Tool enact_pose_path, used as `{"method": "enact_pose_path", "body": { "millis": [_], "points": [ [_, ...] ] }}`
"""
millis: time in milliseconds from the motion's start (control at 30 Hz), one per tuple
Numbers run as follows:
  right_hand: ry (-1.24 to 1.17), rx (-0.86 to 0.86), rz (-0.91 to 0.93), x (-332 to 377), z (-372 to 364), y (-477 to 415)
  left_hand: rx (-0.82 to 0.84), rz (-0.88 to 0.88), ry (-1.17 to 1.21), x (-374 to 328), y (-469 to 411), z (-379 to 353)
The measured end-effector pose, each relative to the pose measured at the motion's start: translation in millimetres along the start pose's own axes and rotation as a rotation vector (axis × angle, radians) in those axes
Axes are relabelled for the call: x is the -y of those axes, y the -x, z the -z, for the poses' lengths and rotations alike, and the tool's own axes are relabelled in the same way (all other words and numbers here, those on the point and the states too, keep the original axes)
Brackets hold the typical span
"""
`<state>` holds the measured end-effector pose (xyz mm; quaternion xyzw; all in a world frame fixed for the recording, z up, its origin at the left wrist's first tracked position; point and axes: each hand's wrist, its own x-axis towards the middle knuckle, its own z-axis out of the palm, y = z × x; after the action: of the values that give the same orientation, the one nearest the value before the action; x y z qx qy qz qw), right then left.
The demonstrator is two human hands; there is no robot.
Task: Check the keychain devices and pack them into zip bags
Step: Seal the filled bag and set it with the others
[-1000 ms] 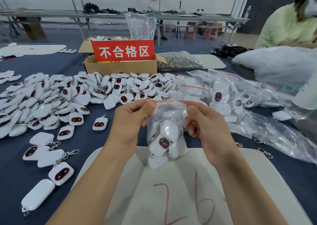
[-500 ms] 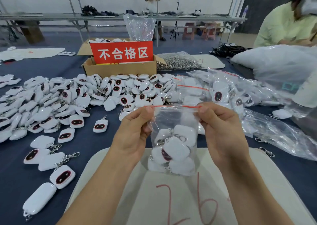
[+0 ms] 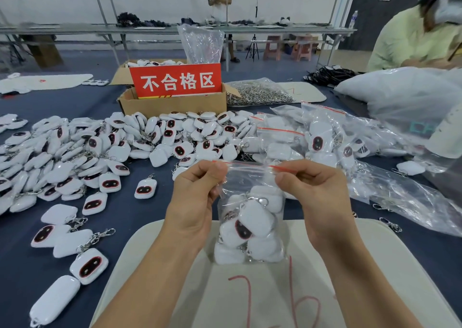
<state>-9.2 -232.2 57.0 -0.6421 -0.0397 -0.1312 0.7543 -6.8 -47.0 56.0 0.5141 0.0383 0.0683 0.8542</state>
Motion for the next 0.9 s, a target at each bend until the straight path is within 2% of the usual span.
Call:
{"method": "enact_pose_path", "body": {
  "millis": [133,200,333,467,700,900],
  "points": [
    [0.099,0.021,-0.003,-2.6,-0.1,0.1,-0.042,-0.016,-0.024,2.2,1.1,-2.3],
    [0.074,0.023,-0.017,-2.5,-1.3,0.2,-0.052,-0.035,-0.031,3.4,1.6,-2.8],
    [0.001,0.015,-0.050,-1.5,-2.8,0.2,0.038,-0.085,-0.113,6.2,3.6,-4.4],
    [0.012,0.013,-0.060,-1.1,-4.2,0.8,0.046,-0.129,-0.209,7.6,3.9,-4.6],
    [0.007,0.029,-0.051,-3.8,-3.4,2.8,0.040,-0.108,-0.271,8.1,7.3,-4.0],
    [0.063,0.138,-0.126,-6.2,-6.6,6.3,0.001,-0.081,-0.235,9.1,9.4,-6.6]
  ]
}}
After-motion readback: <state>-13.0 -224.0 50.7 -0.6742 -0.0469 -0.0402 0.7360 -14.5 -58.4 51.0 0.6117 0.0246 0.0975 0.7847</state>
